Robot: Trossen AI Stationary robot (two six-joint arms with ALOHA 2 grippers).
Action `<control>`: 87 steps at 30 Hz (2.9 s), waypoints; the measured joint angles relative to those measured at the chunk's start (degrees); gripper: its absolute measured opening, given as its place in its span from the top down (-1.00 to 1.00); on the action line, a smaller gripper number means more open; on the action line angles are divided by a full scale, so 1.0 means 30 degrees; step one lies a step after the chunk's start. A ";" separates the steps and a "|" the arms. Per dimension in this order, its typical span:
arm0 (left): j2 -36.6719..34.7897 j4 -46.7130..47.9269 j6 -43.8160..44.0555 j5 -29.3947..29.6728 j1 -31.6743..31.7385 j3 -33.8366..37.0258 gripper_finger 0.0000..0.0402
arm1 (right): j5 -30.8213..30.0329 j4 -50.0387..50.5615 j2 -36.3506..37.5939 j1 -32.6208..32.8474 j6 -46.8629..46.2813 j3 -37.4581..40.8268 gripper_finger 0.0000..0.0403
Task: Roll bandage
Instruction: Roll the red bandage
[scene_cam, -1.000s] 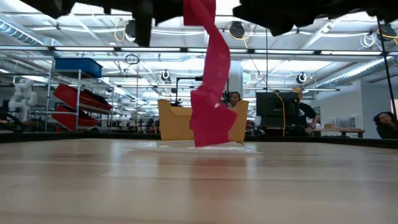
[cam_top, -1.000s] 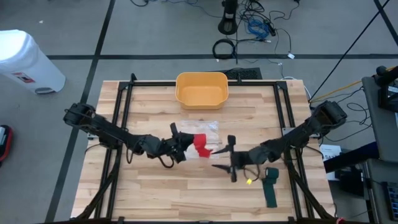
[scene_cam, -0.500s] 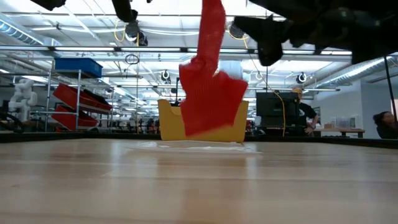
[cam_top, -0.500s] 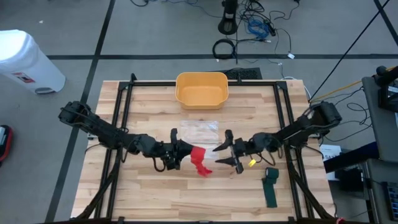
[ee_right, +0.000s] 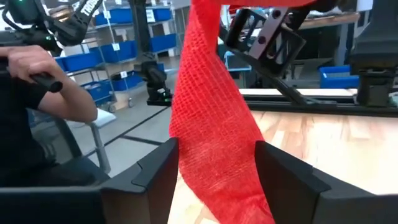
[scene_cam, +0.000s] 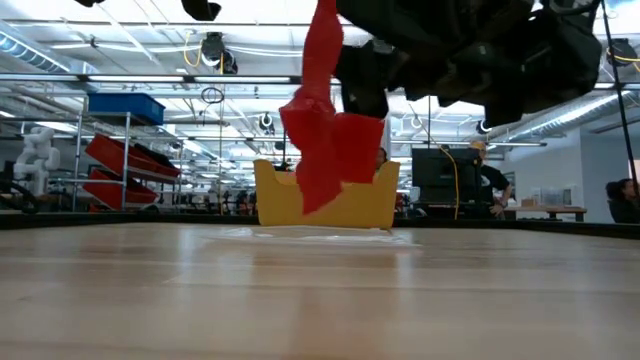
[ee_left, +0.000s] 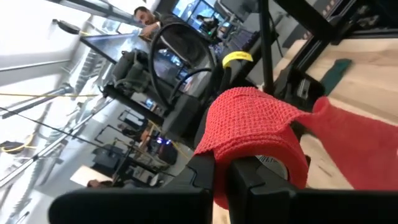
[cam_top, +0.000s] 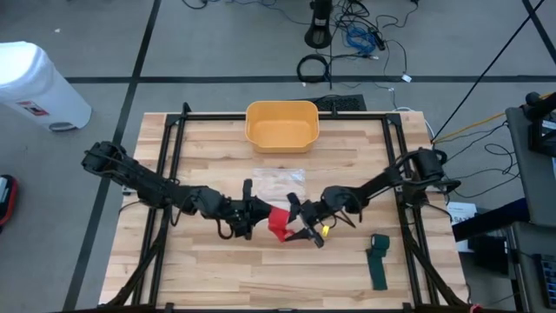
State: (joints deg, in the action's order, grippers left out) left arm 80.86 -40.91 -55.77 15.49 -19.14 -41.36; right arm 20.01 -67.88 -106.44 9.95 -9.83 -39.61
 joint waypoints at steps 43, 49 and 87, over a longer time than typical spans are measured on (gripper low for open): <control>0.0001 0.1314 0.3894 0.4832 0.1126 -0.0219 0.93 | -2.1690 0.9584 0.3278 0.7283 0.8789 -0.0410 -0.07; 0.0001 0.0691 0.0811 0.3786 0.0932 -0.0237 0.93 | -2.2276 1.0446 0.4492 0.7120 0.8621 -0.0417 0.04; 0.0001 0.1666 1.0010 0.3846 0.0696 -0.0525 0.93 | -1.1041 0.6181 0.2778 0.2275 0.2101 -0.0410 0.99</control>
State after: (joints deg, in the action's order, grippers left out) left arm 80.86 -35.91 -25.74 27.03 -17.05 -42.94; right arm -13.11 -49.33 -98.10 16.78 -3.53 -40.84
